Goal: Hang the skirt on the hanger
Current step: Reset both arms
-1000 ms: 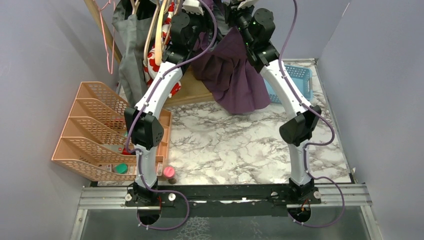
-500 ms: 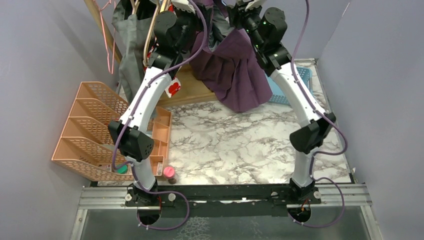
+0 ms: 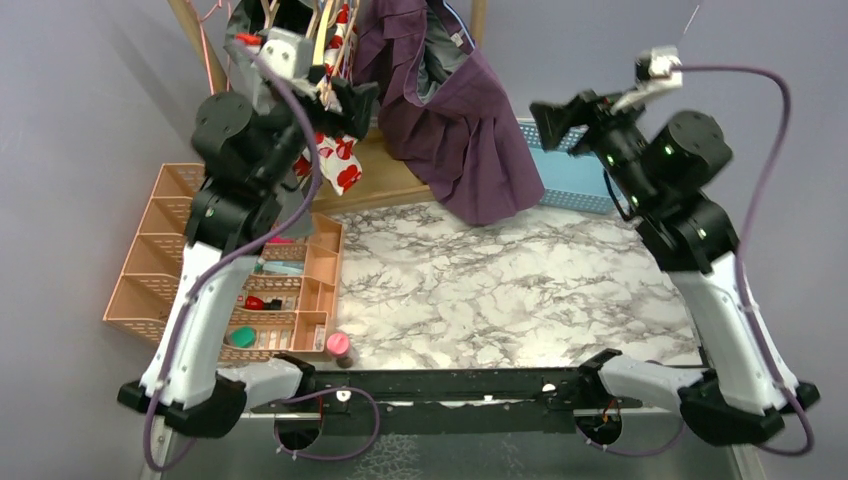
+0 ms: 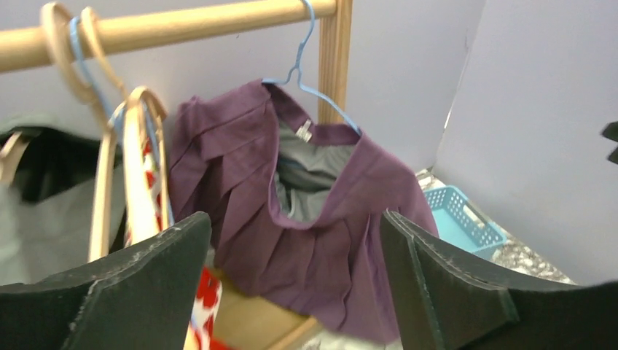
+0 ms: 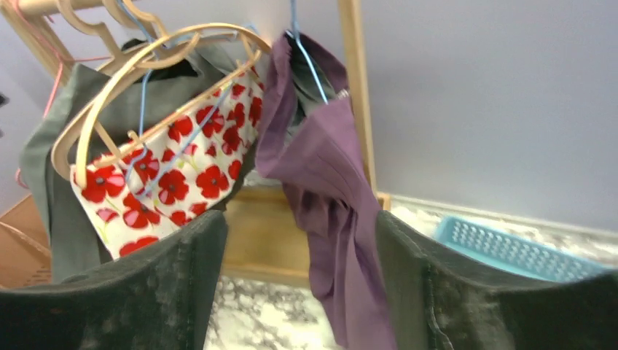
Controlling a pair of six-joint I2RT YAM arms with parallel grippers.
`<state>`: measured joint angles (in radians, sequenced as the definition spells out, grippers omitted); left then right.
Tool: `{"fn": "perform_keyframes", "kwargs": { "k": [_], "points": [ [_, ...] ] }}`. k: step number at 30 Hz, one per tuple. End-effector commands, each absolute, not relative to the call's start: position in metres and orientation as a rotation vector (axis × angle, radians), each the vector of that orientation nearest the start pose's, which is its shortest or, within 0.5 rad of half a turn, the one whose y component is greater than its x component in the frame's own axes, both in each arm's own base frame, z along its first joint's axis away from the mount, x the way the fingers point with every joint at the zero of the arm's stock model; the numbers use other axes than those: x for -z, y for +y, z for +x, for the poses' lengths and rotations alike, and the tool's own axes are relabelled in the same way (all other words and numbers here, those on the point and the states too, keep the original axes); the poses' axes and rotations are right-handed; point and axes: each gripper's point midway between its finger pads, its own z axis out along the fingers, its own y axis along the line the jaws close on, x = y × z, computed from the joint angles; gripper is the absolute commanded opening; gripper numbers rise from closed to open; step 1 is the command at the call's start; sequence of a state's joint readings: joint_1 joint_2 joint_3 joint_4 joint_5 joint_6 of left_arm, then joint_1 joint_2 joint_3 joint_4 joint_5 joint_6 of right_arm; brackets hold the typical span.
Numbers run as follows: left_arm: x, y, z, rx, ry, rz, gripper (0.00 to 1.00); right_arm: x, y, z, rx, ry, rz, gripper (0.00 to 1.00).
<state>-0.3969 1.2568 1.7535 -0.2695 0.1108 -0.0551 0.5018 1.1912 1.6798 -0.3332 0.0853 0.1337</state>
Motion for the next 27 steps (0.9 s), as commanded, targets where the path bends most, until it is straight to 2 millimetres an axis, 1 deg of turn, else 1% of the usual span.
{"fn": "perform_keyframes", "kwargs": {
  "k": [1, 2, 5, 7, 9, 12, 14, 16, 18, 22, 25, 27],
  "points": [
    [-0.491, -0.133, 0.301, 0.363, 1.546, 0.295, 0.91, -0.445, 0.125, 0.287, -0.385, 1.675, -0.059, 0.92],
    [-0.483, -0.125, 0.292, 0.343, 1.574, 0.284, 0.92, -0.434, 0.117, 0.275, -0.372, 1.706, -0.040, 0.99],
    [-0.460, -0.100, 0.264, 0.290, 1.652, 0.225, 0.94, -0.412, 0.092, 0.247, -0.332, 1.777, 0.040, 1.00],
    [-0.443, -0.089, 0.245, 0.278, 1.706, 0.198, 0.94, -0.399, 0.076, 0.233, -0.291, 1.827, 0.103, 1.00],
    [-0.430, -0.077, 0.230, 0.258, 1.743, 0.164, 0.98, -0.387, 0.064, 0.223, -0.254, 1.862, 0.145, 1.00],
    [-0.418, -0.054, 0.211, 0.196, 1.776, 0.071, 0.99, -0.379, 0.056, 0.210, -0.247, 1.886, 0.170, 1.00],
    [-0.413, -0.037, 0.199, 0.143, 1.784, 0.008, 0.99, -0.378, 0.052, 0.203, -0.256, 1.883, 0.180, 1.00],
    [-0.408, -0.024, 0.188, 0.109, 1.788, -0.038, 0.99, -0.380, 0.050, 0.198, -0.263, 1.873, 0.186, 1.00],
    [-0.401, -0.017, 0.179, 0.099, 1.797, -0.064, 0.99, -0.382, 0.047, 0.194, -0.264, 1.867, 0.192, 1.00],
    [-0.394, -0.014, 0.169, 0.103, 1.807, -0.069, 0.99, -0.386, 0.044, 0.190, -0.272, 1.860, 0.209, 1.00],
    [-0.393, -0.015, 0.166, 0.118, 1.805, -0.060, 0.99, -0.389, 0.044, 0.187, -0.279, 1.855, 0.206, 1.00],
    [-0.390, -0.017, 0.167, 0.123, 1.813, -0.051, 0.99, -0.386, 0.043, 0.187, -0.271, 1.858, 0.199, 1.00]
  ]
}}
